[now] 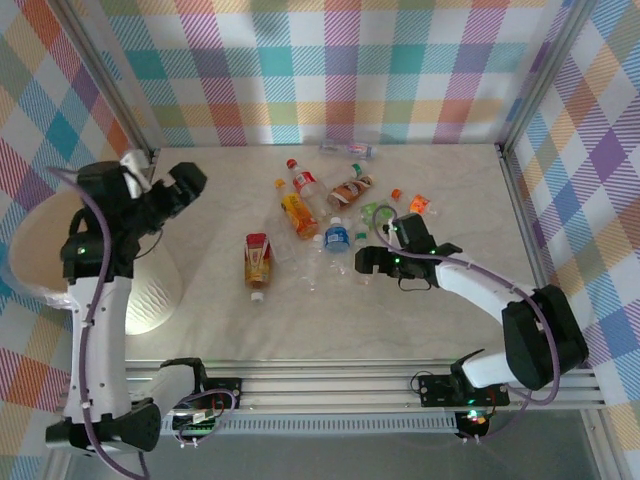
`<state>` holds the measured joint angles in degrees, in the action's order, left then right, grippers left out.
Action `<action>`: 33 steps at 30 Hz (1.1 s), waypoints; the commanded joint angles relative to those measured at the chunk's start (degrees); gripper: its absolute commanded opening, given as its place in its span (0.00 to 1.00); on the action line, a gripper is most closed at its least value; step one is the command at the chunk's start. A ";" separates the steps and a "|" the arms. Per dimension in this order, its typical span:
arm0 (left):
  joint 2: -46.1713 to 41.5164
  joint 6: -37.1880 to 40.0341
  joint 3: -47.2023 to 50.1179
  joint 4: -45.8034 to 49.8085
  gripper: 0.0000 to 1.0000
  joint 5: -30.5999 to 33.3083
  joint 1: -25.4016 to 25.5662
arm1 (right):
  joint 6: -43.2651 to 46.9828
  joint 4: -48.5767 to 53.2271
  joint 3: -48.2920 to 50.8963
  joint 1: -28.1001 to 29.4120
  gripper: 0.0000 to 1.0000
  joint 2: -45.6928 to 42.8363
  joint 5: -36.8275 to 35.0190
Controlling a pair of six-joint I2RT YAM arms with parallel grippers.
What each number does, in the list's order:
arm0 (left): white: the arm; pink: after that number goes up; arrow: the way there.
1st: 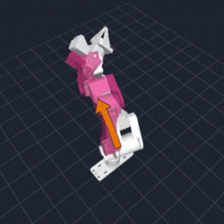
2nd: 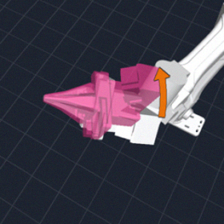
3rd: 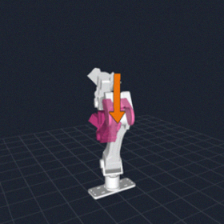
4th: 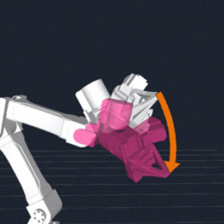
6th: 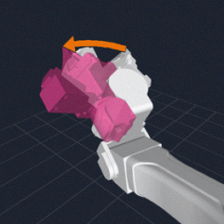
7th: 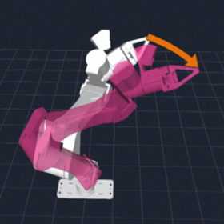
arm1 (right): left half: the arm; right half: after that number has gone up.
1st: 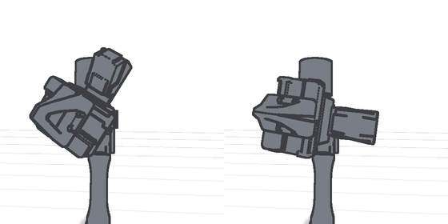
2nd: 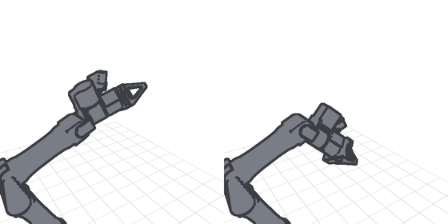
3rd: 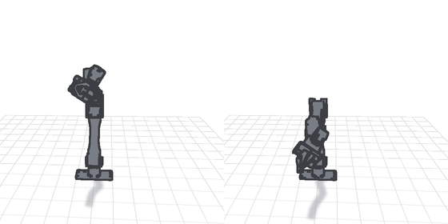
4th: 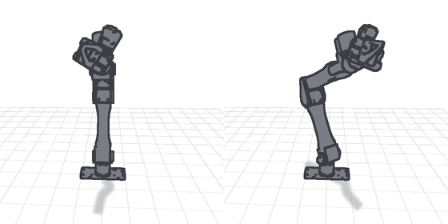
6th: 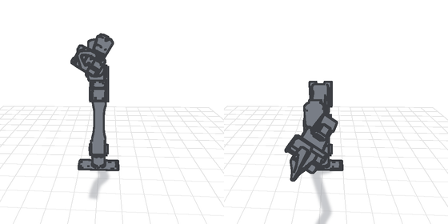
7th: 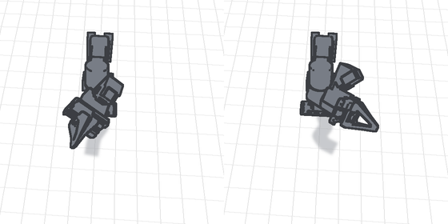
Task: Put the plastic bottles in the bin
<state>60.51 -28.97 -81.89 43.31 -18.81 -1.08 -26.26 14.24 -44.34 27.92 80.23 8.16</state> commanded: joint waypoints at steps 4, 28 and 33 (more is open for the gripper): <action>4.79 0.14 0.44 -8.34 1.00 7.54 15.45 | 1.48 -1.47 -0.88 4.51 0.94 4.12 -5.08; 14.47 0.43 1.23 -17.99 1.00 12.67 26.51 | 7.88 -4.88 -1.90 10.05 0.71 13.33 -21.73; 16.11 -1.75 1.80 -21.81 1.00 11.18 26.91 | 8.33 -5.33 -2.31 10.05 0.64 13.38 -22.41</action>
<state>75.24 -29.39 -80.38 25.63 -6.81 25.04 -19.70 10.37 -45.71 37.85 93.27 -13.23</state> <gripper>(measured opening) 0.997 0.654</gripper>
